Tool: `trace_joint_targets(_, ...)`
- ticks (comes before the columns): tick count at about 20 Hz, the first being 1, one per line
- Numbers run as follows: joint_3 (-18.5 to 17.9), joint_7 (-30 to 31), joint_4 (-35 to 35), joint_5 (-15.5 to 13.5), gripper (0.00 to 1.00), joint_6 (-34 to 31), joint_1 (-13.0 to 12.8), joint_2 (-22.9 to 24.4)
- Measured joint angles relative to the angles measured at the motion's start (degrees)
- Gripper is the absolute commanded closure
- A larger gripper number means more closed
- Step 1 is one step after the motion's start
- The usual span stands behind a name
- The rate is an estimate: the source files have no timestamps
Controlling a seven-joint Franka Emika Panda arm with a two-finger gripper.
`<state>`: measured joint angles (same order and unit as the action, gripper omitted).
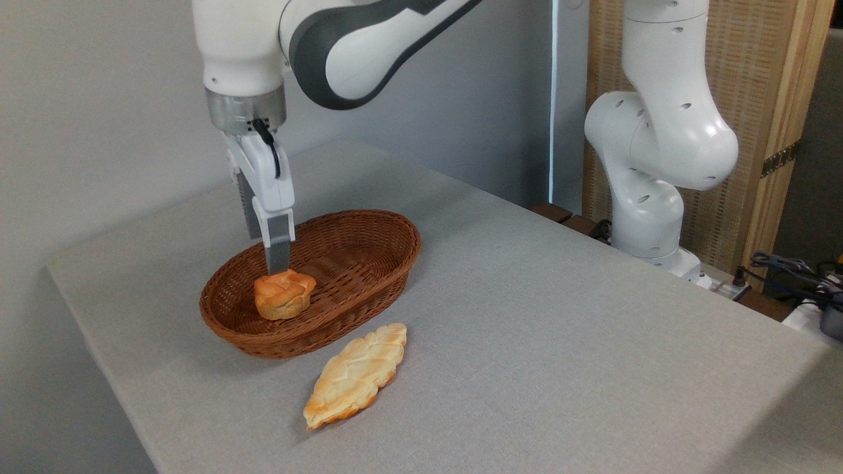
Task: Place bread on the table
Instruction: 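Close the gripper on the orange bun inside the basket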
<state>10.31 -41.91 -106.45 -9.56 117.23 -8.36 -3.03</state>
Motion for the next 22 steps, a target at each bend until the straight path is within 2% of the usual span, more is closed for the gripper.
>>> trace_joint_targets(9,0.06,-7.41,-4.55,0.00,0.00,5.60,-0.59,-1.37)
trace_joint_targets(17,0.16,-7.51,-5.22,2.78,0.00,7.07,-1.81,-3.03)
trace_joint_targets(20,0.17,-7.51,-5.42,2.94,0.00,8.11,-1.82,-3.44)
trace_joint_targets(21,0.18,-7.52,-5.42,2.99,0.03,8.18,-1.83,-3.62)
trace_joint_targets(22,0.19,-7.52,-5.42,3.11,0.10,8.21,-1.85,-3.77)
